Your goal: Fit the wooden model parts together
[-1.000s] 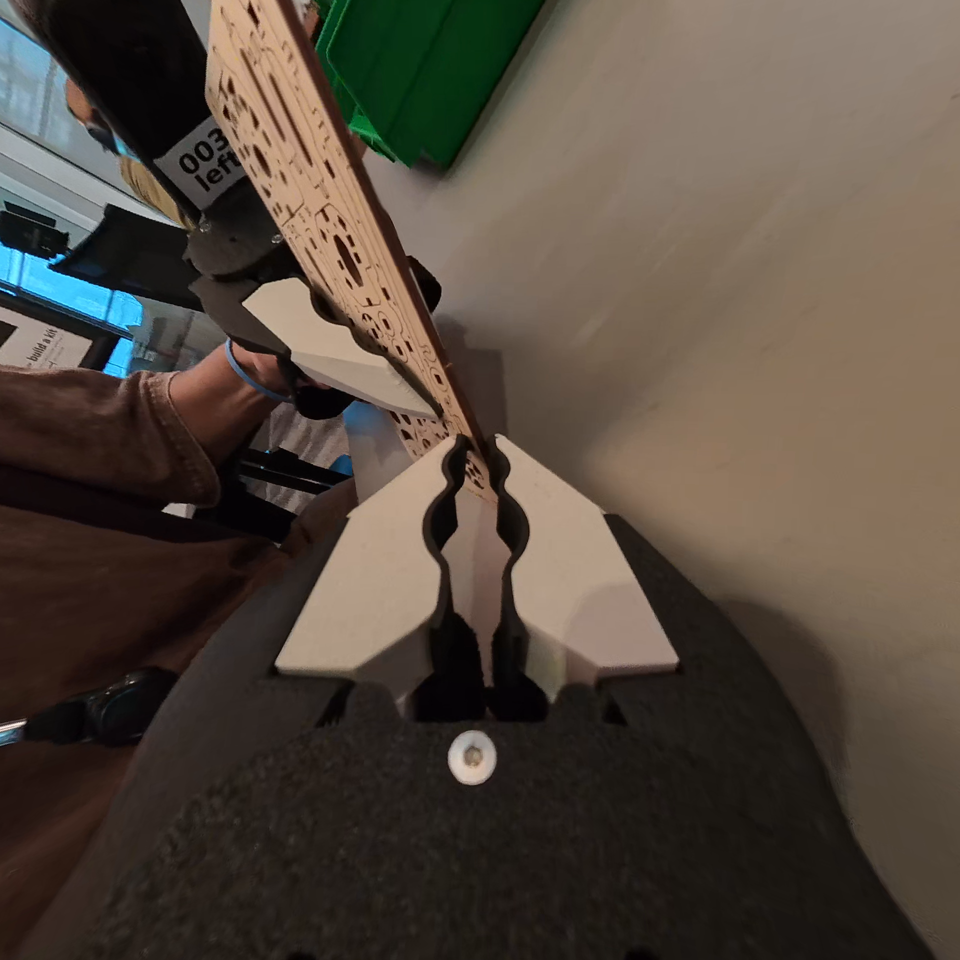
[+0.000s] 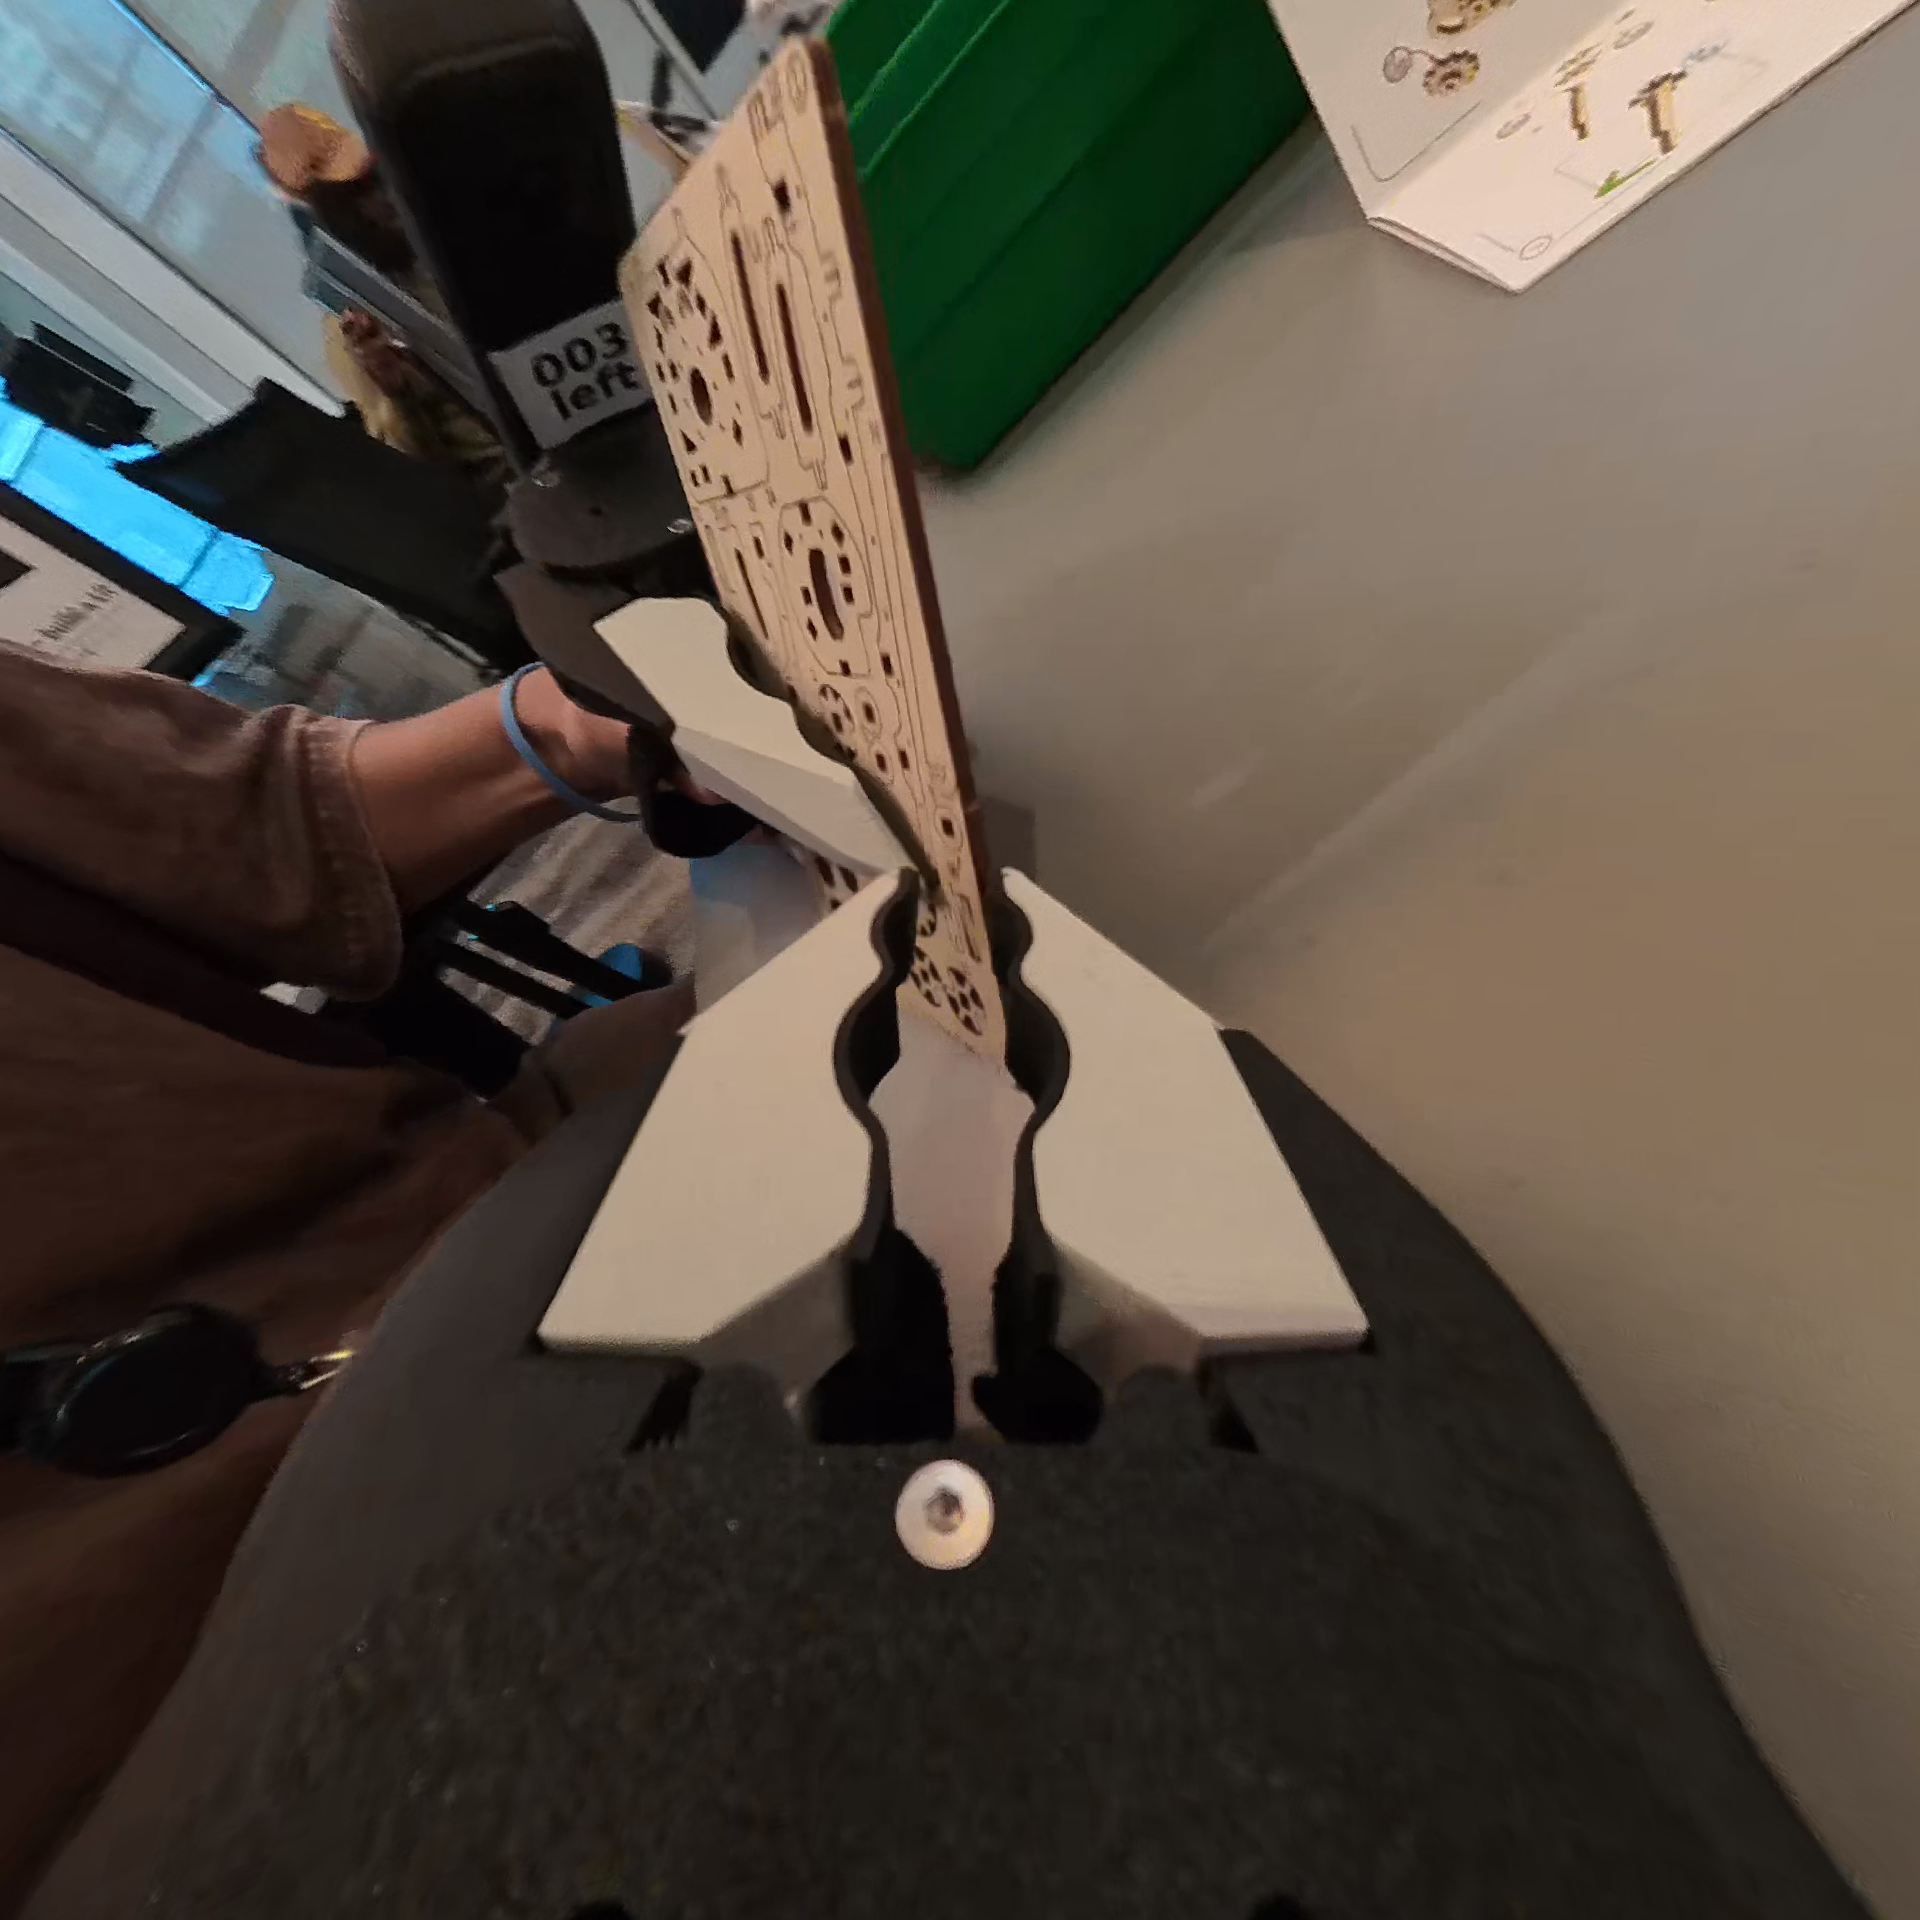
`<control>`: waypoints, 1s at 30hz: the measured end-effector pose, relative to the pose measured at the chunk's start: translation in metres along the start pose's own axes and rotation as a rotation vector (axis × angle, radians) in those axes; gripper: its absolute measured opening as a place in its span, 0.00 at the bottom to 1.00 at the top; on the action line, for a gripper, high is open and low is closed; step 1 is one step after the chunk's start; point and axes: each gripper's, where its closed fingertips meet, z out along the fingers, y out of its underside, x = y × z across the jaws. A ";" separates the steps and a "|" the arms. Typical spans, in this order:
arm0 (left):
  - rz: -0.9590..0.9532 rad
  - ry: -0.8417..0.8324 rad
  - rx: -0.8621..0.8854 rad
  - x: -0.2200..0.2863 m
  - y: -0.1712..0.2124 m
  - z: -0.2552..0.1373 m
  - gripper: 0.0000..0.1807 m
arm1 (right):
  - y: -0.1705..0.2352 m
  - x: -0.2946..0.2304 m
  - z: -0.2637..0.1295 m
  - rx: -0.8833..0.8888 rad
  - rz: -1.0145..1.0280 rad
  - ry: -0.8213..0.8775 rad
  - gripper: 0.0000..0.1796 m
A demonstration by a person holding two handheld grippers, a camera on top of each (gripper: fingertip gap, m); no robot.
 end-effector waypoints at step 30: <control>-0.188 0.529 0.217 0.065 -0.041 -0.027 0.01 | -0.019 -0.074 -0.026 0.011 0.217 -0.685 0.03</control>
